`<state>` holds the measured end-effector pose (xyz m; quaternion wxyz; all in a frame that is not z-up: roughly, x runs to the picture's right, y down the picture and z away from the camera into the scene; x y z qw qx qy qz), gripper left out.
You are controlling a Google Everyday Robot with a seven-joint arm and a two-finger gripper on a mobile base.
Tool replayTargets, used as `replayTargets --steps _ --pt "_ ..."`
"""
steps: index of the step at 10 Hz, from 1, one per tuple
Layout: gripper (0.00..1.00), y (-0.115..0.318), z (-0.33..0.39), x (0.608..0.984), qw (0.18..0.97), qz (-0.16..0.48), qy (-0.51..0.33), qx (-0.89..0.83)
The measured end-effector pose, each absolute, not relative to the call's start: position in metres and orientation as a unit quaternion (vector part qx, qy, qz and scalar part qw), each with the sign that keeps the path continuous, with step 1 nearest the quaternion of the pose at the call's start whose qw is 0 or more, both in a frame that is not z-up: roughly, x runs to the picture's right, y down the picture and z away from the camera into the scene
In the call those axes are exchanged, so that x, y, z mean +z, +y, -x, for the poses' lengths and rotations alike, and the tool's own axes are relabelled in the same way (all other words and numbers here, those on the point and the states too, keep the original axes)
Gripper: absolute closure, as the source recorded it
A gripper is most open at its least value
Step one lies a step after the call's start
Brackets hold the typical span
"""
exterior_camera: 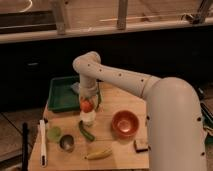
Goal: Place apple in paper cup
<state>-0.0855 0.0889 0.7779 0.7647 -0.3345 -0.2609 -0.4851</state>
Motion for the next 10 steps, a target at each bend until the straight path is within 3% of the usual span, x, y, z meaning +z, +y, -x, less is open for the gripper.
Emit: replayTargets --steps 3,5,7,10 --pt "0.56 0.0890 0.0855 0.7779 0.765 0.335 -0.261 -0.484" --pt "0.44 0.0889 0.0857 0.7782 0.766 0.335 -0.260 -0.484" --pt "0.23 0.0900 0.0870 0.7770 0.762 0.339 -0.259 -0.487" --pt "0.20 0.0900 0.0899 0.7751 0.758 0.340 -0.258 -0.494"
